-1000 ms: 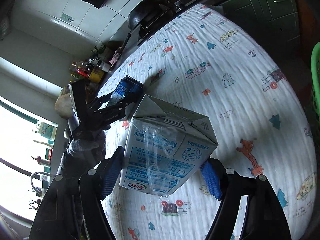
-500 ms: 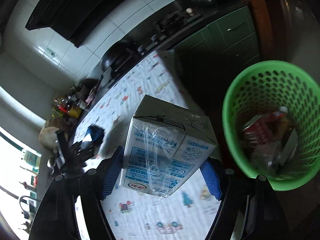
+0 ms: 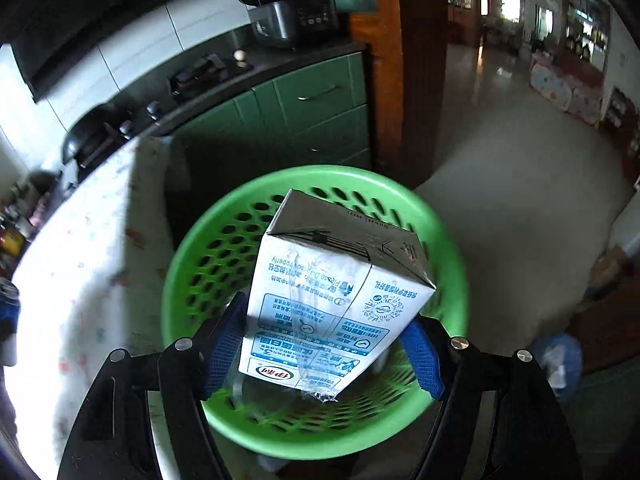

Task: Collect trash

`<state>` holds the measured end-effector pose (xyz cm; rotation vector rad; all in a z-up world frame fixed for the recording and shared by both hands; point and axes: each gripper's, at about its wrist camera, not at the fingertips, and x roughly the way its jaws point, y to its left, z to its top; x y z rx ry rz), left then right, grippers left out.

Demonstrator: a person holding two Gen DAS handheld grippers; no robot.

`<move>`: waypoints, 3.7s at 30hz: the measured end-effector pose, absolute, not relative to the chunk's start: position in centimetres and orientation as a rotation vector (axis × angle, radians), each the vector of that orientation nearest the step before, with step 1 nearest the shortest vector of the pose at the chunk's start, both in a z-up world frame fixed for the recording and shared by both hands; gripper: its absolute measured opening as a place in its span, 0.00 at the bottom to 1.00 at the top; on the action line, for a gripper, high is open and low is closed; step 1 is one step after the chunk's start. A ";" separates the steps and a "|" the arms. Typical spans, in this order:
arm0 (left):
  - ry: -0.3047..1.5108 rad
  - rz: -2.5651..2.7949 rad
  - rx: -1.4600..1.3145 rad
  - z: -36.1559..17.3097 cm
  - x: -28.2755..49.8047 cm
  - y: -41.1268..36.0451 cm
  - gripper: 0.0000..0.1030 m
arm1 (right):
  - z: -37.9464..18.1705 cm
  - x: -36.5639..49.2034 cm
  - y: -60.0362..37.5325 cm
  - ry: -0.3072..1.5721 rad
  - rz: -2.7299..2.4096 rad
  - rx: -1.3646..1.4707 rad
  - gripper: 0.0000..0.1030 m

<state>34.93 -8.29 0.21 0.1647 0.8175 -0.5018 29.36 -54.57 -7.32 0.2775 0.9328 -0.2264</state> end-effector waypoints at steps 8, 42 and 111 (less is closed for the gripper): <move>0.808 -0.600 0.195 1.1 32.9 -14.7 0.69 | -11.3 31.1 -57.0 1.013 -0.237 0.268 0.69; 0.934 -0.780 0.288 -3.4 36.3 -38.8 0.69 | -6.7 18.9 -55.8 0.763 -0.110 0.272 0.86; 0.573 -0.403 0.078 3.1 13.3 -13.3 0.95 | -2.5 5.5 -39.5 0.634 -0.169 0.170 0.92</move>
